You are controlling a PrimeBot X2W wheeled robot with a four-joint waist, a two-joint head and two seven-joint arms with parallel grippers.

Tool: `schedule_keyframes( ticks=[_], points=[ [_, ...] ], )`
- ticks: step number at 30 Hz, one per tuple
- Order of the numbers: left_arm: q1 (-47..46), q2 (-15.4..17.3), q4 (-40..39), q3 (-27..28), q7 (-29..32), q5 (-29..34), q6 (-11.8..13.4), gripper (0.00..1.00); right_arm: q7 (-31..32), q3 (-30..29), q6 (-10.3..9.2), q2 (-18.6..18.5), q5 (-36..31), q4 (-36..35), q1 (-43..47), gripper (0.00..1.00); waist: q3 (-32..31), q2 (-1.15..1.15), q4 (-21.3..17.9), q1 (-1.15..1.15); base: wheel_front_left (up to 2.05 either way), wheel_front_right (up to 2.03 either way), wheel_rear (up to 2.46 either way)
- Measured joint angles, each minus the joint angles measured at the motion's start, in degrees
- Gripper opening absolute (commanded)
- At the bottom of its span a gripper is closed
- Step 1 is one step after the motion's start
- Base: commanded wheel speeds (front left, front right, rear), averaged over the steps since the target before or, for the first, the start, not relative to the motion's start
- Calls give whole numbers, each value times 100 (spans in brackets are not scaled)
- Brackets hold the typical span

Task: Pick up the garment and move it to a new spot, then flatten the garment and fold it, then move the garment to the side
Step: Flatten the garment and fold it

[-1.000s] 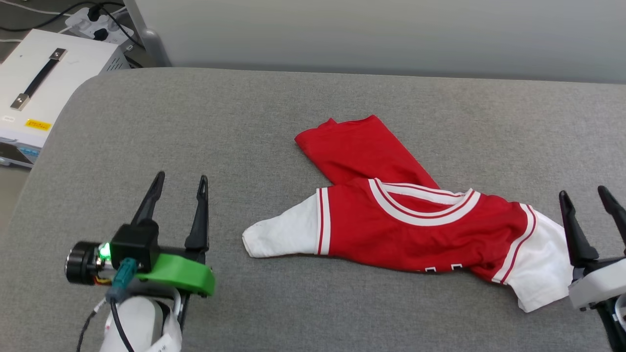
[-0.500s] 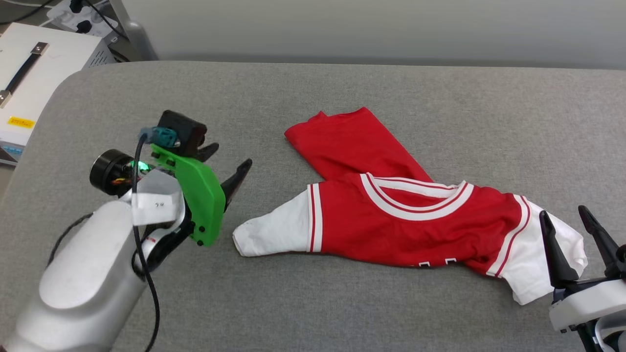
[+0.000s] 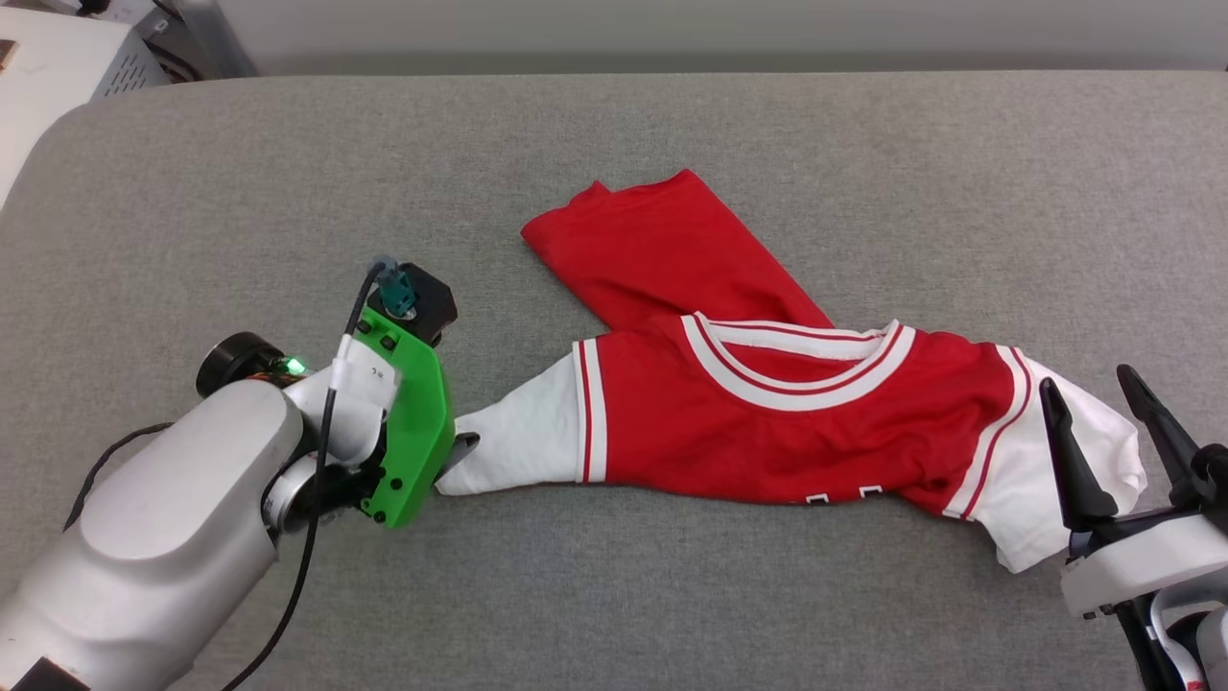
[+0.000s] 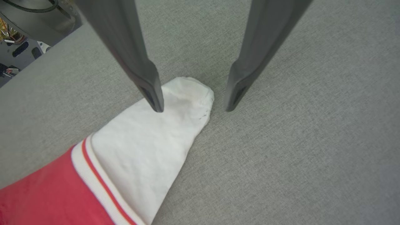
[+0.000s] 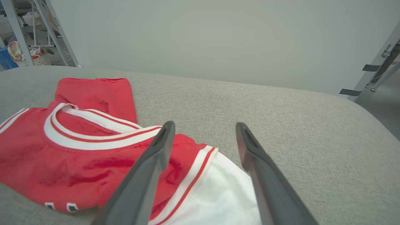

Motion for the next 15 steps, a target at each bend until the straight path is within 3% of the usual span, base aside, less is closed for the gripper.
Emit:
schedule_keyframes(
  ticks=[13,15],
  points=[
    [-338,14,990,-860,-310,-304,-7,100,-75,126,0,43,-7,145,-264,100,480,0,-270,0,0,0,0],
    [-413,30,1016,-1009,-408,-339,-25,2,-76,130,0,42,-8,177,-281,100,499,0,-289,0,0,0,0]
  ],
)
